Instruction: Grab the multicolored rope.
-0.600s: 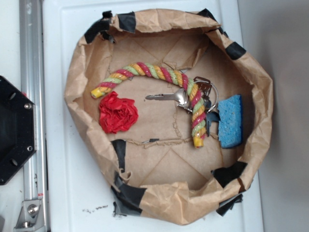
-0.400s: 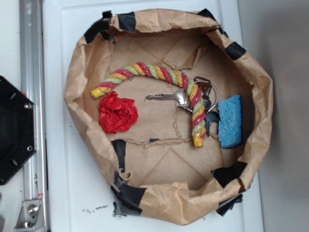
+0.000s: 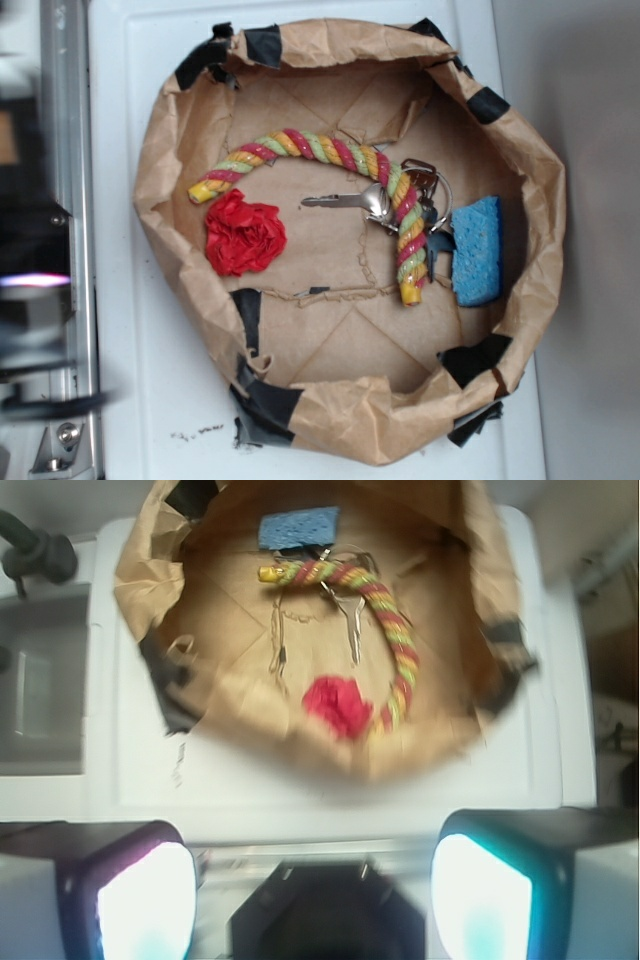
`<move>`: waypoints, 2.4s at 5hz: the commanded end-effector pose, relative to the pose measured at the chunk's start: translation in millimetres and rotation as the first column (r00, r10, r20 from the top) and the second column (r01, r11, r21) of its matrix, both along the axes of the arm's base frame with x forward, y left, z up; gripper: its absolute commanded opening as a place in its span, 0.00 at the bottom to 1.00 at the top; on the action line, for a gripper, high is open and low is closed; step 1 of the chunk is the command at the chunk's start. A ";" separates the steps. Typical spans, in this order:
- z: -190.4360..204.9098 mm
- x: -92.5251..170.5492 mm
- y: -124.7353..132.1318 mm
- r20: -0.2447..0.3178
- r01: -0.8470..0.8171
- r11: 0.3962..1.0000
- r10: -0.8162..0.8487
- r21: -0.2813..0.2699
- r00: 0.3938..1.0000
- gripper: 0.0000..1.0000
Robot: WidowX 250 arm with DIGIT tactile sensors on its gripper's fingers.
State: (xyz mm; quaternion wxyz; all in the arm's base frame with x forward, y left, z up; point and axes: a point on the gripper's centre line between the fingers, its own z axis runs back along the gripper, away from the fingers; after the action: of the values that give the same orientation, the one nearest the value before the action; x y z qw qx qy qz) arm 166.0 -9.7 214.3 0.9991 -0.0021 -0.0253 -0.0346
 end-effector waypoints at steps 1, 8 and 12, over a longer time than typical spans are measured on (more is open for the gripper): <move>-57.4 80.8 1.2 -0.047 0.255 0.953 -0.251 0.166 0.967 1.00; -212.9 121.8 45.0 -0.144 0.330 0.943 -0.333 -0.048 0.932 0.20; -208.2 107.0 47.4 -0.166 0.119 0.993 -0.114 0.022 0.979 0.00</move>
State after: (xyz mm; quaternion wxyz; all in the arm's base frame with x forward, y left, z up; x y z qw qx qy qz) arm 276.8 44.4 11.0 0.9944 0.0096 0.0537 -0.0907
